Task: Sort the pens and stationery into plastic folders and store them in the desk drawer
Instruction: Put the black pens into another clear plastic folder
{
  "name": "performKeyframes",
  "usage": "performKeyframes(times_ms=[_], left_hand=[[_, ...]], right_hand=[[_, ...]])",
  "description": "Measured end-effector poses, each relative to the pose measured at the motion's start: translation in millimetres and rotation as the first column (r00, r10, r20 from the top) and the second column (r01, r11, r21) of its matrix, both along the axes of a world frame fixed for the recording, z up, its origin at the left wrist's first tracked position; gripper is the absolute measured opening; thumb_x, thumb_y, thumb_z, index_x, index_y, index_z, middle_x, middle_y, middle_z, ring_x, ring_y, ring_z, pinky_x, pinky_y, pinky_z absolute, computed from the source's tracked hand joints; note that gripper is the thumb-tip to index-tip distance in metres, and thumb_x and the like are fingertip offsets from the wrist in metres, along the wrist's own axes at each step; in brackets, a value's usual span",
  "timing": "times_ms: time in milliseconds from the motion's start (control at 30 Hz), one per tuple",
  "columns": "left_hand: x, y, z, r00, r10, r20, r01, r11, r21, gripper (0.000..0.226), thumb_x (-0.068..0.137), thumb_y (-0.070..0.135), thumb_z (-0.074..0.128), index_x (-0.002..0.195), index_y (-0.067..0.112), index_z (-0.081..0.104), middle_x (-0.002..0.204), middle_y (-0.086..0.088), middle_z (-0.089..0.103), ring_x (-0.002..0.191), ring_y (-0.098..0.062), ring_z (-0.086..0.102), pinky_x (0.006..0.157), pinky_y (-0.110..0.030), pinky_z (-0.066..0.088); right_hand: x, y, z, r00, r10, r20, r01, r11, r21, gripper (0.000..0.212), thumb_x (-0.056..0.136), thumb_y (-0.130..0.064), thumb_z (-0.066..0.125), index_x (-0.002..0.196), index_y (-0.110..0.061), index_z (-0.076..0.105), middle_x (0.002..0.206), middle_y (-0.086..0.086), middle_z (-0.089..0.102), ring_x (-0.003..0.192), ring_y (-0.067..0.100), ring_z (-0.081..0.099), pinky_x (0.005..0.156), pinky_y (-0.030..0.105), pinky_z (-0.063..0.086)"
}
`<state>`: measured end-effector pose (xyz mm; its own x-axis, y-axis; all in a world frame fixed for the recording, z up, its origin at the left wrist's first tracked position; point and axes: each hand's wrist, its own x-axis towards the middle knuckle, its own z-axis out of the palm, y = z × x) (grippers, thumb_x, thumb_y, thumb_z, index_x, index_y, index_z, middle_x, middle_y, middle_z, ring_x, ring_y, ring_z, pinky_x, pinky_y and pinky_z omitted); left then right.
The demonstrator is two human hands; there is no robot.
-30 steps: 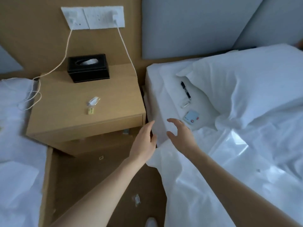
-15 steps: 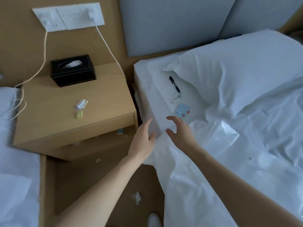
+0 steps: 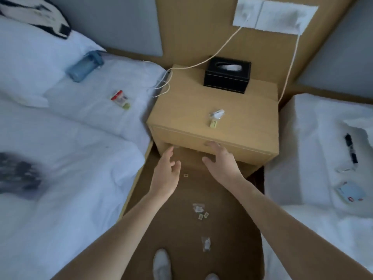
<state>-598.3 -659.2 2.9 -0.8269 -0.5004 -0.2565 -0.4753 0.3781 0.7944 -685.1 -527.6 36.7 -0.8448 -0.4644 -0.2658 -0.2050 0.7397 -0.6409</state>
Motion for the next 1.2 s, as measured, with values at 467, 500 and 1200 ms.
performKeyframes(times_ms=[467, 500, 1200], left_hand=[[221.6, -202.1, -0.9, 0.698, 0.711, -0.081, -0.714, 0.700, -0.009, 0.043, 0.099, 0.021, 0.046, 0.141, 0.019, 0.035, 0.118, 0.007, 0.050, 0.075, -0.008, 0.064, 0.066, -0.012, 0.048], [235.7, -210.7, -2.3, 0.655, 0.750, -0.091, -0.753, 0.658, -0.001, 0.043, 0.098, 0.020, 0.047, 0.140, 0.019, 0.036, 0.117, 0.005, 0.051, 0.074, -0.009, 0.064, 0.063, -0.013, 0.050], [395.2, -327.7, -68.0, 0.258, 0.944, 0.204, -0.894, 0.314, -0.321, 0.044, 0.095, 0.020, 0.051, 0.136, 0.008, 0.040, 0.133, -0.022, 0.044, 0.118, -0.042, 0.045, 0.099, -0.046, 0.034]], right_hand=[[139.0, -287.9, -10.4, 0.765, 0.643, -0.041, -0.643, 0.758, -0.112, 0.045, 0.095, -0.017, 0.052, 0.139, -0.021, 0.041, 0.145, -0.005, 0.040, 0.131, 0.012, 0.038, 0.099, 0.012, 0.022], [149.8, -301.9, -11.5, 0.741, 0.670, -0.047, -0.670, 0.734, -0.113, 0.045, 0.095, -0.016, 0.053, 0.138, -0.021, 0.042, 0.144, -0.005, 0.040, 0.131, 0.012, 0.039, 0.099, 0.011, 0.022], [198.5, -446.7, -69.6, 0.764, 0.642, -0.062, -0.630, 0.763, 0.143, 0.051, 0.089, -0.024, 0.061, 0.134, -0.009, 0.041, 0.129, 0.015, 0.045, 0.118, 0.033, 0.047, 0.100, 0.040, 0.039]])
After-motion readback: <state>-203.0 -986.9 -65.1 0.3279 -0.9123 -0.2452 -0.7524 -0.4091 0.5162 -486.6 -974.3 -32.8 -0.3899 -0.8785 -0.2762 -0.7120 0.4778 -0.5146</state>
